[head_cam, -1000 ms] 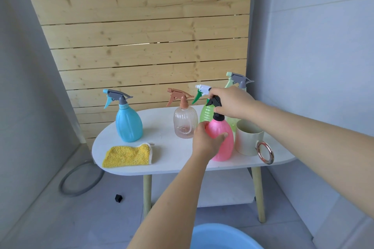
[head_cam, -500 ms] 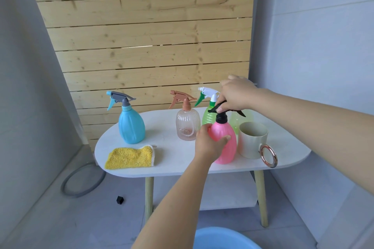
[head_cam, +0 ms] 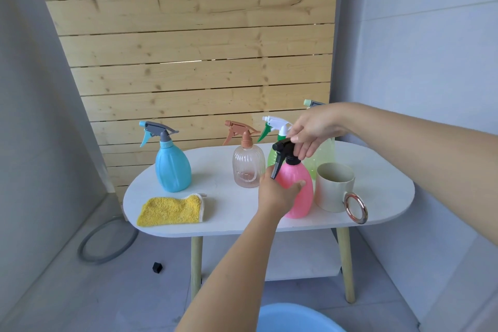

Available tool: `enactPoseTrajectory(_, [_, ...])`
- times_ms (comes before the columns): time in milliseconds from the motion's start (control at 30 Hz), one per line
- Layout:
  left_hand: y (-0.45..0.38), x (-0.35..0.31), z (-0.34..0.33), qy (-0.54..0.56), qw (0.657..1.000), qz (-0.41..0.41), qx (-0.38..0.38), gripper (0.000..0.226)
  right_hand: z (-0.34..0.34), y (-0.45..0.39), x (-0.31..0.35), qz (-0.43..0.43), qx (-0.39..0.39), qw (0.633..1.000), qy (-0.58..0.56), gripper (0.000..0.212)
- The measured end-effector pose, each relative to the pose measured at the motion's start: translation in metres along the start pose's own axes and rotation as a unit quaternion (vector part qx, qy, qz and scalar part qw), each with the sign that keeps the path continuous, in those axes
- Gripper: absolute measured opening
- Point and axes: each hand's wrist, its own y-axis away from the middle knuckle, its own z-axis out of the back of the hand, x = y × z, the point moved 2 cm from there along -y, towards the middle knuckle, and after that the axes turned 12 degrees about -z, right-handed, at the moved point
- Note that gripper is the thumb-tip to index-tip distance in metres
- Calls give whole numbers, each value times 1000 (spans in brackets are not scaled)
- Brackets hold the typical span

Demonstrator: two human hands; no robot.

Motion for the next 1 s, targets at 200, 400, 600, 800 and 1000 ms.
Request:
enactPoseTrajectory(200, [1, 0, 0, -32, 999, -10, 5, 69, -4, 5, -1, 14, -170, 979, 111, 25])
enactPoseTrajectory(400, [-2, 2, -2, -33, 999, -10, 2, 68, -18, -2, 2, 20, -232, 970, 71, 40])
enactPoseTrajectory(600, [-3, 3, -2, -32, 999, -7, 2, 69, -14, -11, -3, 62, -191, 978, 59, 32])
enactPoseTrajectory(800, [-4, 5, -3, -32, 999, -10, 1, 69, -1, -4, -2, 85, -196, 948, 235, 32])
enactPoseTrajectory(1000, [-4, 5, -3, -30, 1000, -5, 3, 69, -5, -8, 8, 49, -266, 912, 307, 27])
